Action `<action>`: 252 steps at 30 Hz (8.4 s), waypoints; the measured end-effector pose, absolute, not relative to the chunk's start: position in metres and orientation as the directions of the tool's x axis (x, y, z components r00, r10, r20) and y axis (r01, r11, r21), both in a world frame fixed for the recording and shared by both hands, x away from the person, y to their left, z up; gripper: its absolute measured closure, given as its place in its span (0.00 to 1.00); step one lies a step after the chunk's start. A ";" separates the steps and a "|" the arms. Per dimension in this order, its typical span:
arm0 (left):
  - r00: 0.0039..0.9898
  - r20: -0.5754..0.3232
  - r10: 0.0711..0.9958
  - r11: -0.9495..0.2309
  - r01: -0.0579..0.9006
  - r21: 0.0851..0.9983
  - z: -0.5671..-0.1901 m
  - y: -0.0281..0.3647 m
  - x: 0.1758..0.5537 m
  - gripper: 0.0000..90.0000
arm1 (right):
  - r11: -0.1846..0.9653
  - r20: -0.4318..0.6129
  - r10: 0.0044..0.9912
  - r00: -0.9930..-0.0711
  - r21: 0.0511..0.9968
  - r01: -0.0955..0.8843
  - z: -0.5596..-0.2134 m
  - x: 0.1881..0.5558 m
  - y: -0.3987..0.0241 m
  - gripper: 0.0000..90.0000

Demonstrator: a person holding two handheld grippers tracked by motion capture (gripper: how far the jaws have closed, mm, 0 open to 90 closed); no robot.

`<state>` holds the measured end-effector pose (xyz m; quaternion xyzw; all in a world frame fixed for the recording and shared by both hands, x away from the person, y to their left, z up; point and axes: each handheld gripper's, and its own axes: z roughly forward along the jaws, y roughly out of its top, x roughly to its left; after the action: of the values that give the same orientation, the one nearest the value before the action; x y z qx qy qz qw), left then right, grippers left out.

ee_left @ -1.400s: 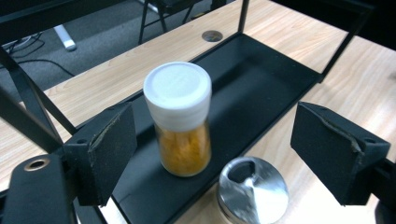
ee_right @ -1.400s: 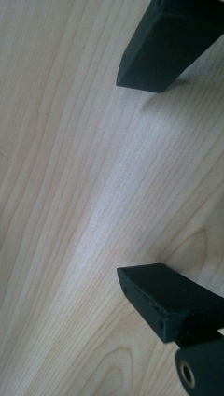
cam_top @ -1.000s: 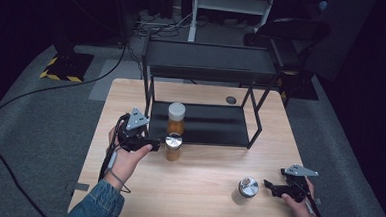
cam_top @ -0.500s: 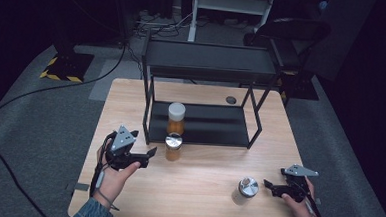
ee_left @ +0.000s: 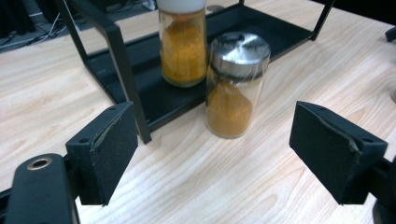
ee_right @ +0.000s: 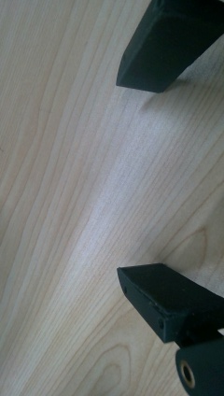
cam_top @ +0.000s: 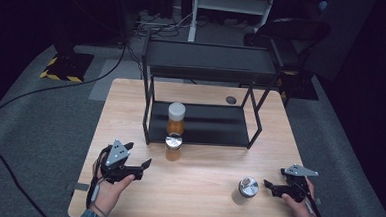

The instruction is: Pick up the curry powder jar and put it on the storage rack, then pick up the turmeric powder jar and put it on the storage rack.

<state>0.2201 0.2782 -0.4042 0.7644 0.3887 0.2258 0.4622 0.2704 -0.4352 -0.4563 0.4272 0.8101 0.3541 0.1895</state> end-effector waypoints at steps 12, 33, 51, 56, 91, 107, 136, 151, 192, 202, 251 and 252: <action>0.593 -0.036 0.804 -0.263 0.410 0.874 -0.429 0.290 0.216 0.17 | 0.384 -0.004 0.827 -0.562 0.736 0.558 -0.456 0.270 -0.435 0.09; 0.573 -0.068 0.817 -0.282 0.501 0.818 -0.457 0.295 0.218 0.17 | 0.384 -0.004 0.827 -0.563 0.735 0.558 -0.456 0.270 -0.435 0.09; 0.531 -0.063 0.845 -0.321 0.598 0.734 -0.456 0.287 0.225 0.17 | 0.384 -0.004 0.827 -0.563 0.735 0.558 -0.456 0.270 -0.435 0.09; 0.531 -0.026 0.847 -0.356 0.602 0.715 -0.454 0.279 0.226 0.14 | 0.384 -0.004 0.827 -0.563 0.735 0.558 -0.456 0.270 -0.435 0.09; 0.522 -0.014 0.853 -0.360 0.608 0.707 -0.453 0.274 0.228 0.09 | 0.350 -0.004 0.842 -0.540 0.766 0.539 -0.444 0.260 -0.438 0.11; 0.524 -0.013 0.852 -0.363 0.608 0.706 -0.453 0.274 0.229 0.08 | 0.312 0.015 0.840 -0.542 0.804 0.506 -0.404 0.249 -0.436 0.11; 0.526 -0.012 0.850 -0.366 0.608 0.705 -0.453 0.274 0.229 0.08 | 0.282 0.068 0.782 -0.620 0.848 0.448 -0.339 0.249 -0.386 0.11; 0.524 -0.013 0.851 -0.364 0.609 0.705 -0.453 0.273 0.229 0.08 | 0.281 0.071 0.758 -0.649 0.862 0.422 -0.323 0.256 -0.343 0.11; 0.526 -0.013 0.850 -0.367 0.610 0.703 -0.453 0.272 0.231 0.06 | 0.308 0.045 0.724 -0.689 0.872 0.380 -0.318 0.288 -0.237 0.10; 0.526 -0.013 0.850 -0.367 0.610 0.703 -0.453 0.272 0.231 0.06 | 0.322 0.041 0.710 -0.703 0.869 0.376 -0.323 0.301 -0.216 0.10; 0.526 -0.013 0.850 -0.367 0.610 0.703 -0.453 0.272 0.231 0.06 | 0.409 0.031 0.681 -0.732 0.813 0.415 -0.372 0.343 -0.138 0.09; 0.526 -0.013 0.850 -0.367 0.610 0.703 -0.453 0.272 0.231 0.06 | 0.411 0.030 0.681 -0.732 0.811 0.415 -0.373 0.343 -0.136 0.09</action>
<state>0.2306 0.2723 -0.4528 0.8069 0.4523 0.1796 0.3347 0.3430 -0.1360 -0.3732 0.3319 0.8256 0.4292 0.1545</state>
